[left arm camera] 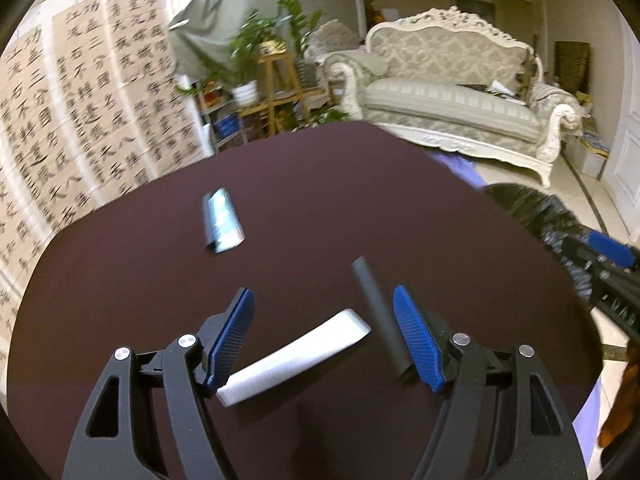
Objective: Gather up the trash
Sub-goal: 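Move both open tools back over the white strip and black rod, then grasp the white strip with the left tool while the right tool grasps the black rod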
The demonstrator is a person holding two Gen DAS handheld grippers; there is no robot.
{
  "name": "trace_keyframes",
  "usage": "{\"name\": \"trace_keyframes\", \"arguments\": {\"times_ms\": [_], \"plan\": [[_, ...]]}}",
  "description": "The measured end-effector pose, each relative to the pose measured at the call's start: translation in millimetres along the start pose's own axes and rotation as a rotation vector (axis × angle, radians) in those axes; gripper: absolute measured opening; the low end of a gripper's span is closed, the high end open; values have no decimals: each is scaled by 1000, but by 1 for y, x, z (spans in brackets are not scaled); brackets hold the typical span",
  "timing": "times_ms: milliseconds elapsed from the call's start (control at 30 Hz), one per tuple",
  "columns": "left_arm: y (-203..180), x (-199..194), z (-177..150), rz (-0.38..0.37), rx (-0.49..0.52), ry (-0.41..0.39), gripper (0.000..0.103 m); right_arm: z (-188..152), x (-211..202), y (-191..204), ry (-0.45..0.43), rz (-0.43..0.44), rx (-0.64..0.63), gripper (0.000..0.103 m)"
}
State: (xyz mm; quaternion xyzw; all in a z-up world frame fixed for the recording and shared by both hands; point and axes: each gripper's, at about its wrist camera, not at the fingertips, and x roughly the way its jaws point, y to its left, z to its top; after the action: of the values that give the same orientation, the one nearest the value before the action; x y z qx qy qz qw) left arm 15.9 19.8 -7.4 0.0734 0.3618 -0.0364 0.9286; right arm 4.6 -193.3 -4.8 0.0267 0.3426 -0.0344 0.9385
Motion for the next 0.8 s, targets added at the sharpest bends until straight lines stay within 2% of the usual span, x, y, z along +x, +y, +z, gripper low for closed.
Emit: {"name": "trace_keyframes", "arguments": {"times_ms": [200,433,600,800], "plan": [[12,2,-18,10,3,41,70,0,-1,13,9,29,-7,47],[7,21,-16,-4,41,123,70,2,-1,19,10,44,-5,47],[15,25,-14,9,10,137,70,6,0,23,7,57,-6,47],[32,33,-10,49,-69,143,60,9,5,33,11,79,-21,47]]}}
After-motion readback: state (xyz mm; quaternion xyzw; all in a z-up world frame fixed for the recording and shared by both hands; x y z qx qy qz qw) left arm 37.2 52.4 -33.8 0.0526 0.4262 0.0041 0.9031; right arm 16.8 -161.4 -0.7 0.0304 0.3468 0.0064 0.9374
